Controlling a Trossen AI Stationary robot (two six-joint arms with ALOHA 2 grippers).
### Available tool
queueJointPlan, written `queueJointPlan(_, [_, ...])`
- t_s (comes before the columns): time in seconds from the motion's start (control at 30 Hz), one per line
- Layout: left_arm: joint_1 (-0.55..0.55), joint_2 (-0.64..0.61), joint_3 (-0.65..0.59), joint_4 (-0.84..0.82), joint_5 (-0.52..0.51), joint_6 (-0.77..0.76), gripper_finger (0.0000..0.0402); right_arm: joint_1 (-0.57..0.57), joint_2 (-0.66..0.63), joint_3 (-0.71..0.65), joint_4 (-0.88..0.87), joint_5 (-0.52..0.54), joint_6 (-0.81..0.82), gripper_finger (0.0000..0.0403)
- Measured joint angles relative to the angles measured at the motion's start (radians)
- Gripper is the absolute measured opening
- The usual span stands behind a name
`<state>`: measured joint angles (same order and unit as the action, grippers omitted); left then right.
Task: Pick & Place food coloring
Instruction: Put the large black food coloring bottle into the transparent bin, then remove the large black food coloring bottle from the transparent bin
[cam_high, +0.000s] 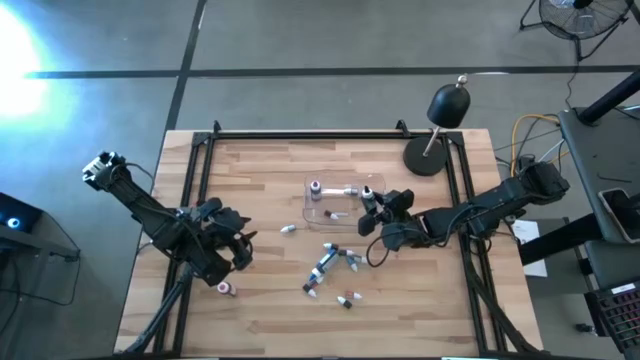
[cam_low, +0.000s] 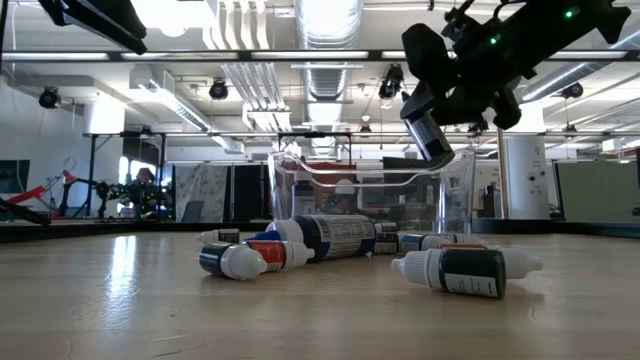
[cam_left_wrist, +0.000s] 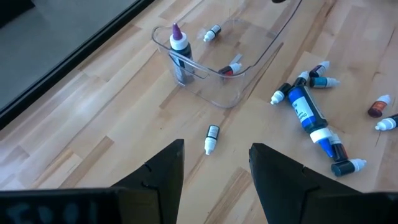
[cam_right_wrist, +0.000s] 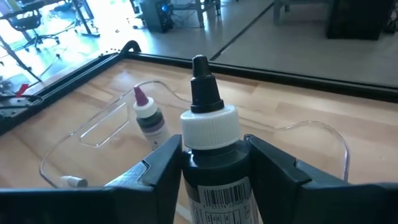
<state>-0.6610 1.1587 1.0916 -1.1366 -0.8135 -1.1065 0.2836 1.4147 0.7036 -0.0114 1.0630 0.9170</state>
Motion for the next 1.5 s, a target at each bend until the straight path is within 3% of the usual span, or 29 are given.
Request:
queueJointPlan(0.27, [0.009, 0.000, 0.000, -0.001, 0.000, 0.021, 0.0156, 0.001, -0.001, 0.000, -0.003, -0.073, 0.021, 0.0181])
queueJointPlan(0.63, [0.015, 0.000, 0.000, -0.002, 0.000, 0.031, 0.0156, 0.011, -0.001, 0.000, -0.044, -0.126, 0.026, 0.0145])
queueJointPlan(0.9, [0.020, 0.000, 0.000, 0.001, 0.000, 0.031, 0.0156, 0.011, -0.018, 0.009, -0.045, -0.136, -0.025, 0.0139])
queueJointPlan(1.0, [0.020, 0.000, 0.000, 0.000, 0.000, 0.031, 0.0156, -0.010, -0.050, 0.019, -0.072, -0.185, -0.113, 0.0139])
queueJointPlan(1.17, [0.026, 0.000, 0.000, 0.001, 0.000, 0.038, 0.0156, -0.124, -0.085, 0.154, -0.379, -0.572, -0.412, 0.0148])
queueJointPlan(1.23, [0.033, 0.000, 0.000, 0.000, 0.001, 0.049, 0.0156, -0.163, -0.062, 0.230, -0.514, -0.663, -0.572, 0.0154])
queueJointPlan(1.37, [0.048, 0.000, 0.000, 0.005, 0.000, 0.058, 0.0156, -0.241, 0.042, 0.382, -0.673, -0.697, -0.922, 0.0169])
queueJointPlan(1.5, [0.054, 0.000, 0.000, 0.010, 0.000, 0.058, 0.0156, -0.338, 0.211, 0.511, -0.764, -0.718, -1.028, 0.0188])
